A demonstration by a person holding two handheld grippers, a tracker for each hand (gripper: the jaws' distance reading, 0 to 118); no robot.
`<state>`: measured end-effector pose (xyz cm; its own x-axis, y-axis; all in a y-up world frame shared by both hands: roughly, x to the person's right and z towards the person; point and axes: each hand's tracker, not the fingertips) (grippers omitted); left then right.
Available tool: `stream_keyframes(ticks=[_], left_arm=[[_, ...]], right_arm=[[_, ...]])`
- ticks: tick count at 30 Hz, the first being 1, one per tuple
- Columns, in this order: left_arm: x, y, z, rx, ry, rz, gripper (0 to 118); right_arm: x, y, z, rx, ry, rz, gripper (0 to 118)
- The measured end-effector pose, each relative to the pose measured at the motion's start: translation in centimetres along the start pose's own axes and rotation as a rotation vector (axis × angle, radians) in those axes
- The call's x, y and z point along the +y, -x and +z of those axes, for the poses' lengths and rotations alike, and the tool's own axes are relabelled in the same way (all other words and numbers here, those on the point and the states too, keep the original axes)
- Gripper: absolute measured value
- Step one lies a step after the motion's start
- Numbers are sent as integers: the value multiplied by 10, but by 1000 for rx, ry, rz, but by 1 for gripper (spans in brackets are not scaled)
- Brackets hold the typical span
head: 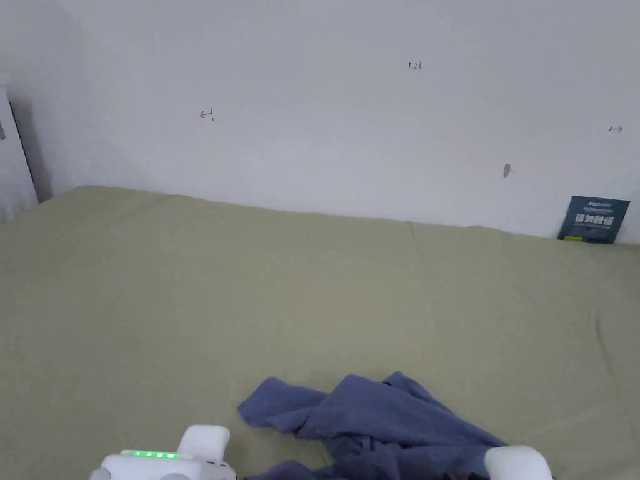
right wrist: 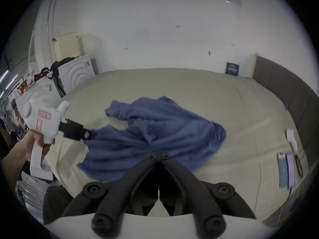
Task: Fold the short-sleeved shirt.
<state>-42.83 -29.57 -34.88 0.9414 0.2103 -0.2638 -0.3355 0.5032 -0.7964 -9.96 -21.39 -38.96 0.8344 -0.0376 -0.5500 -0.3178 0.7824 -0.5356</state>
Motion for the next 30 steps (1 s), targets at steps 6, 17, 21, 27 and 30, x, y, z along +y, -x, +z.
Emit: stream_keyframes(ticks=[6,17,21,27,30], left_arm=[[-5,10,-9,-42,5,37,2],[-5,16,-7,-81,8,56,2],[-6,17,-8,-86,5,54,2],[-4,20,-10,-98,14,61,2],[-5,17,-9,-95,22,51,2]], right_arm=[[72,2,-82,33,101,92,0],[127,10,-189,92,279,156,117],[122,27,-220,72,339,205,116],[111,19,-254,23,398,230,61],[111,10,-244,-4,364,237,2]])
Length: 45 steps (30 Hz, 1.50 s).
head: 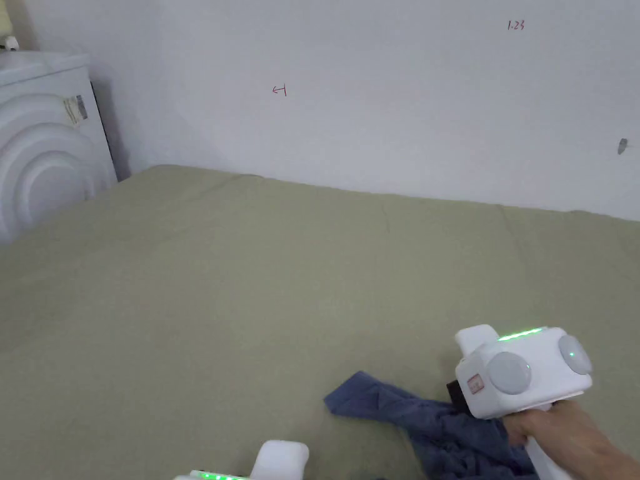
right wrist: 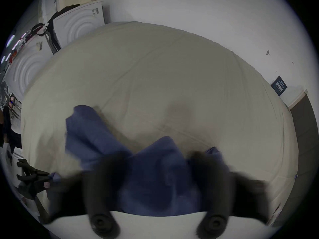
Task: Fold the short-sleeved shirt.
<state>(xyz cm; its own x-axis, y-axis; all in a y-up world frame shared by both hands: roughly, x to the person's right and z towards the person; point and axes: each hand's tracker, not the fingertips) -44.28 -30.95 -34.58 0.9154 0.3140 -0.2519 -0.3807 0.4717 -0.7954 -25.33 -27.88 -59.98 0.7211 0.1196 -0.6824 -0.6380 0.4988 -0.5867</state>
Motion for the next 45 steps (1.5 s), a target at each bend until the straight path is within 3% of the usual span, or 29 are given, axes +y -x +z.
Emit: stream_keyframes(ticks=[2,4,10,14,15,18,22,26,31,38,45], left_arm=[[-1,0,1,1,2,-2,2],[-1,0,5,-1,4,11,2],[9,-4,39,31,-60,43,2],[21,-13,73,73,-111,21,2],[25,-15,82,91,-131,14,2],[40,-20,116,130,-192,4,2],[65,-35,173,202,-309,-41,2],[92,-61,235,243,-418,-101,2],[111,-96,309,296,-532,-138,2],[131,-119,373,378,-650,-122,2],[153,-125,404,427,-701,-118,2]], right_arm=[[-3,-9,12,98,27,-61,2],[-5,-18,21,45,-40,-61,2],[-1,-46,93,5,-159,-85,2],[-16,-66,189,-77,-272,-151,2],[-9,-86,188,-70,-236,-175,2],[-19,-119,241,-127,-297,-209,2],[-47,-159,308,-155,-410,-318,2],[-79,-169,376,-231,-496,-360,2],[-104,-192,434,-236,-577,-453,2],[-123,-184,506,-280,-671,-477,2],[-121,-195,536,-324,-723,-502,2]])
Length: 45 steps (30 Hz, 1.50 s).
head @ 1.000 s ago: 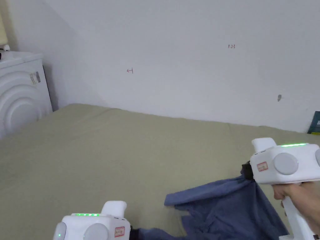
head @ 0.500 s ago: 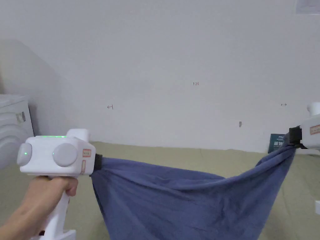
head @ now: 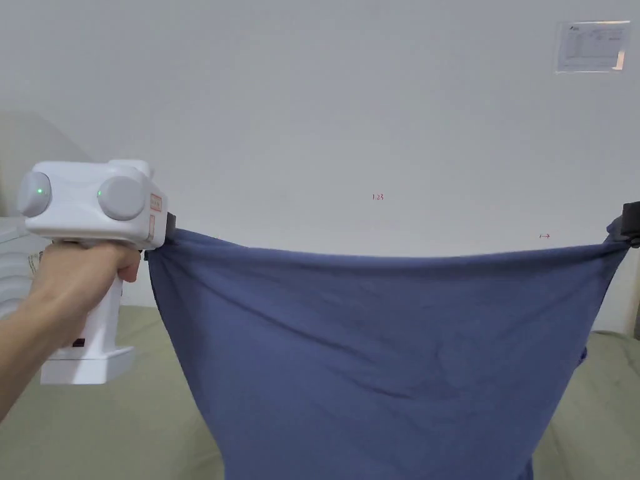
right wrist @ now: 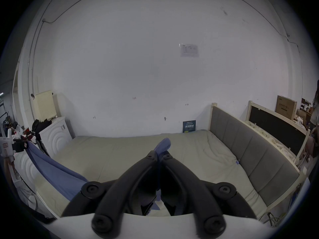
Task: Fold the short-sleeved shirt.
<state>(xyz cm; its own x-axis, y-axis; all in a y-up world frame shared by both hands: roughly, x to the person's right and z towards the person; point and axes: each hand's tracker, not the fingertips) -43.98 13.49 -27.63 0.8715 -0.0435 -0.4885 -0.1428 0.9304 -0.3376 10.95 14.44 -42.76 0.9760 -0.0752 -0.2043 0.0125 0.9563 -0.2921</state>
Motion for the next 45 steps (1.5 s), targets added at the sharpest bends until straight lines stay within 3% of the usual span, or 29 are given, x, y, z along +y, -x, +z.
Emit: stream_keyframes(ticks=[9,23,31,45], left_arm=[[35,-14,-33,20,-23,-5,2],[92,-55,-147,54,-34,-7,2],[114,-83,-207,93,-65,-7,2],[61,-98,-299,103,6,-5,2]], right_arm=[[20,2,-24,-16,2,10,2],[76,13,-131,-57,-19,66,2],[96,10,-209,-73,-35,59,2],[27,16,-304,-71,69,61,2]])
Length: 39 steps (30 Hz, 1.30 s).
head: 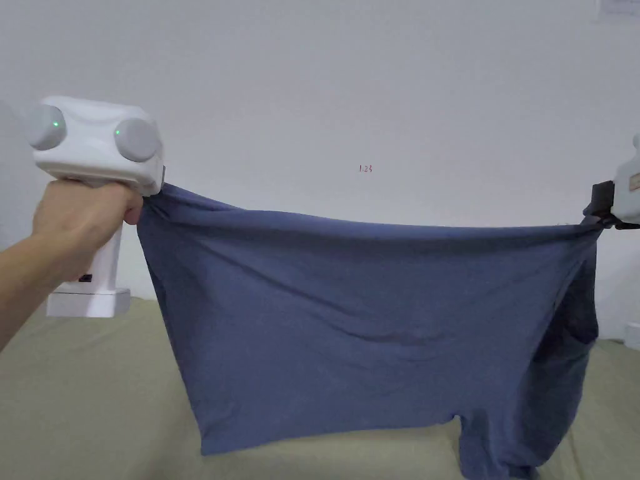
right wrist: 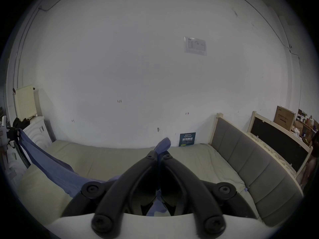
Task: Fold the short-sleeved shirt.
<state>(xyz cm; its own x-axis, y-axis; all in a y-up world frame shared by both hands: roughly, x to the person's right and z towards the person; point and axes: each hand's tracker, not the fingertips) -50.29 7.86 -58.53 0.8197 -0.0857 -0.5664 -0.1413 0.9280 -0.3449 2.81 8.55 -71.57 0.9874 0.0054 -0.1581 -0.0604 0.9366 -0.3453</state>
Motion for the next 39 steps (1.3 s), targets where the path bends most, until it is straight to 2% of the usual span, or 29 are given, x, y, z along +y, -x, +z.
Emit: stream_keyframes(ticks=[4,7,12,16,24,25,29,33,39], left_arm=[[-36,-7,-21,-4,57,-26,2],[-81,-8,-32,-32,132,-28,2],[-163,-6,-32,-63,257,-86,2],[-226,0,-13,-91,344,-72,2],[-312,42,54,-126,459,-25,2],[-319,47,65,-130,466,-28,2],[-342,73,109,-127,488,5,2],[-373,95,153,-146,534,36,2],[-418,115,199,-169,598,37,2]], right_arm=[[-46,2,-19,5,55,-11,2],[-91,-2,-34,11,135,27,2],[-168,-15,-44,31,243,-12,2],[-234,-25,-32,44,338,-73,2],[-328,-34,61,51,436,-124,2],[-336,-37,72,65,437,-157,2],[-360,-48,115,64,453,-156,2],[-387,-67,160,85,482,-197,2],[-427,-72,205,113,530,-206,2]])
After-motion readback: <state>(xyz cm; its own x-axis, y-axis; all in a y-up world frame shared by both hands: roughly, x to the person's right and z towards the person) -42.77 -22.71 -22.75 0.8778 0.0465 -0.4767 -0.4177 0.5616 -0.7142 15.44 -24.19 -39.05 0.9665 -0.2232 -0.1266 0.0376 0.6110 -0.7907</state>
